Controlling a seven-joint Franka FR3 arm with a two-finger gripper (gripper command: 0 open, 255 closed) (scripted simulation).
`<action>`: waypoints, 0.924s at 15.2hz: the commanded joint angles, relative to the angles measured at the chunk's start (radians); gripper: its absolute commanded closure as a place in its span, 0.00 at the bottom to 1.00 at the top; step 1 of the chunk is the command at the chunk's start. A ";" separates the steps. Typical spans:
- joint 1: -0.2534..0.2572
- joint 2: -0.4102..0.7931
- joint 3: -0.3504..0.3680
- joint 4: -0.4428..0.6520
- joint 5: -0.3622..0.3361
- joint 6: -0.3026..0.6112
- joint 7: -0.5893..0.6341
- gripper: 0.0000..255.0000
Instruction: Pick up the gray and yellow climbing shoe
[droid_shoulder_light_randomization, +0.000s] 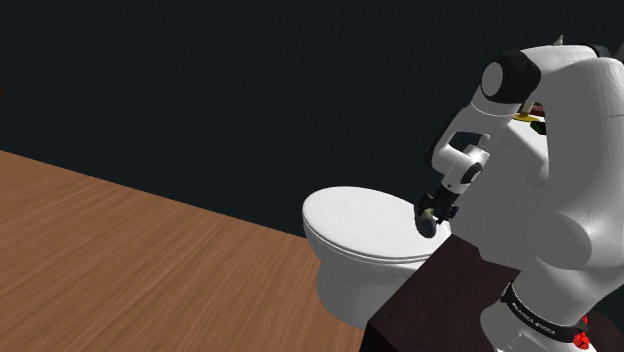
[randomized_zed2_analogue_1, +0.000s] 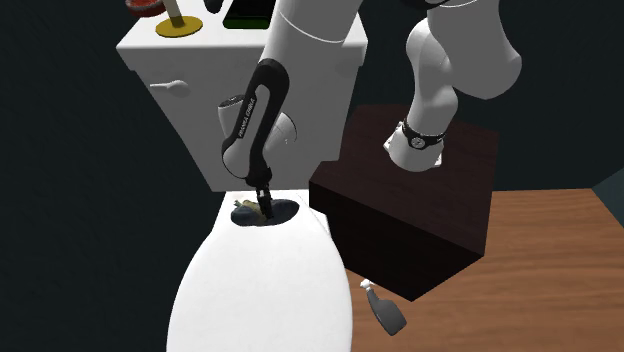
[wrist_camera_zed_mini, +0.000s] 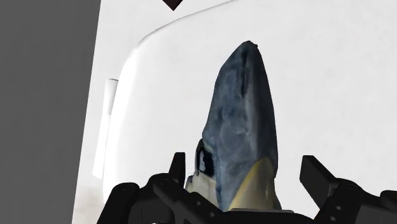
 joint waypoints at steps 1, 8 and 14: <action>-0.010 0.014 -0.002 -0.001 0.007 -0.003 -0.003 1.00; -0.007 0.010 -0.005 0.000 0.002 -0.007 0.005 1.00; 0.009 -0.045 -0.030 -0.028 -0.040 -0.026 0.039 1.00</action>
